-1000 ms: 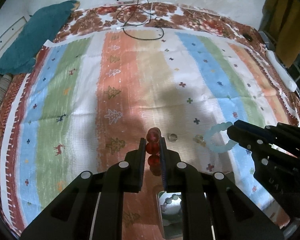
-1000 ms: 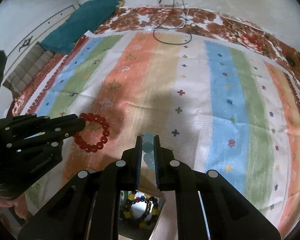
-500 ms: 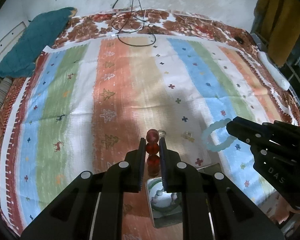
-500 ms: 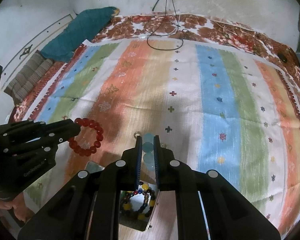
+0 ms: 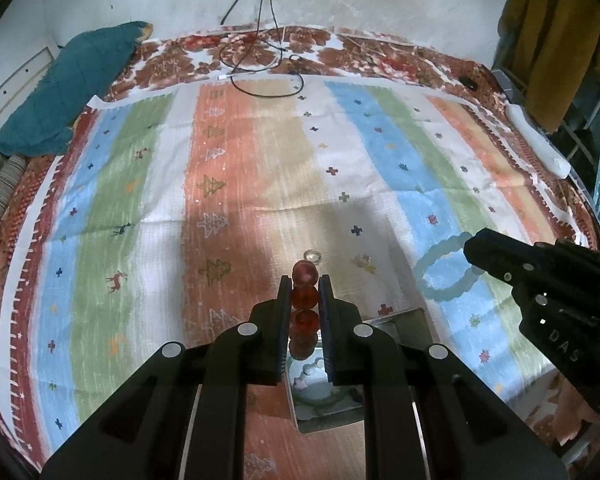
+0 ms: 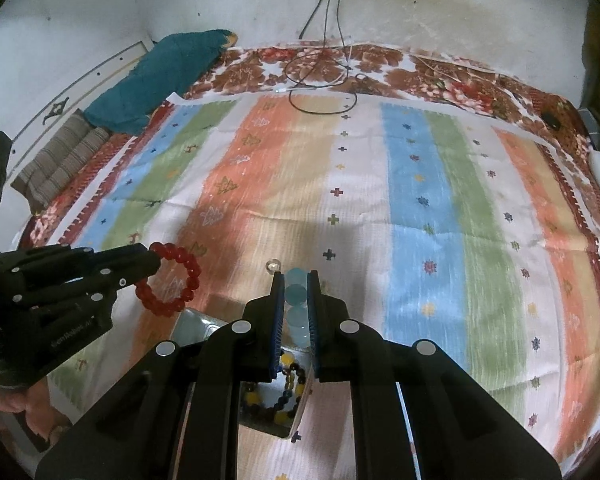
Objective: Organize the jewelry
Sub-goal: 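Lift both held bracelets and carry them over the silver tin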
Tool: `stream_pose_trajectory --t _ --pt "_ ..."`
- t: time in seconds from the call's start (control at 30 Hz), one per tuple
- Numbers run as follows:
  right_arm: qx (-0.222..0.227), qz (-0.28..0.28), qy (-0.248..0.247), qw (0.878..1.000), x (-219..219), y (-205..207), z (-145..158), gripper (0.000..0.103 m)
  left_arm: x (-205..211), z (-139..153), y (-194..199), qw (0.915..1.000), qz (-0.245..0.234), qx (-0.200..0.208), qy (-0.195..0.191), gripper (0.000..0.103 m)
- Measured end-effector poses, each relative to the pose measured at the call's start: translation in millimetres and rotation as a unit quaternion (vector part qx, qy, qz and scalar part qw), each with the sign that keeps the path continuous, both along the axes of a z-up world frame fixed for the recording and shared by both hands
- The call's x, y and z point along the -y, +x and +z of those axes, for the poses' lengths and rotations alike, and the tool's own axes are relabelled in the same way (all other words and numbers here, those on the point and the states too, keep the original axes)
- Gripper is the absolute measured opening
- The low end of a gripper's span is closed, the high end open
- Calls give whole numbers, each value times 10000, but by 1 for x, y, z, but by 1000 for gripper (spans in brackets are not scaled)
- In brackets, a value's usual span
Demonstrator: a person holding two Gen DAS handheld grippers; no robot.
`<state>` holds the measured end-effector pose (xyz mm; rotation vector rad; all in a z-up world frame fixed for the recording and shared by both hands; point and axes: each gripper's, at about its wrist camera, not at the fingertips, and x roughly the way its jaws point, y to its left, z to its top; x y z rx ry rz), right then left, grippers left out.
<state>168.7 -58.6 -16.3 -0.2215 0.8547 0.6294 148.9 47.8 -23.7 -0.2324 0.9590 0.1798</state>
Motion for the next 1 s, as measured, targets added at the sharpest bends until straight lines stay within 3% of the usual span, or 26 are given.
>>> stream_pose_trajectory --t 1.0 --pt "116 392 163 9990 17 -60 1 12 25 12 -52 9992 -226 321 -32 13"
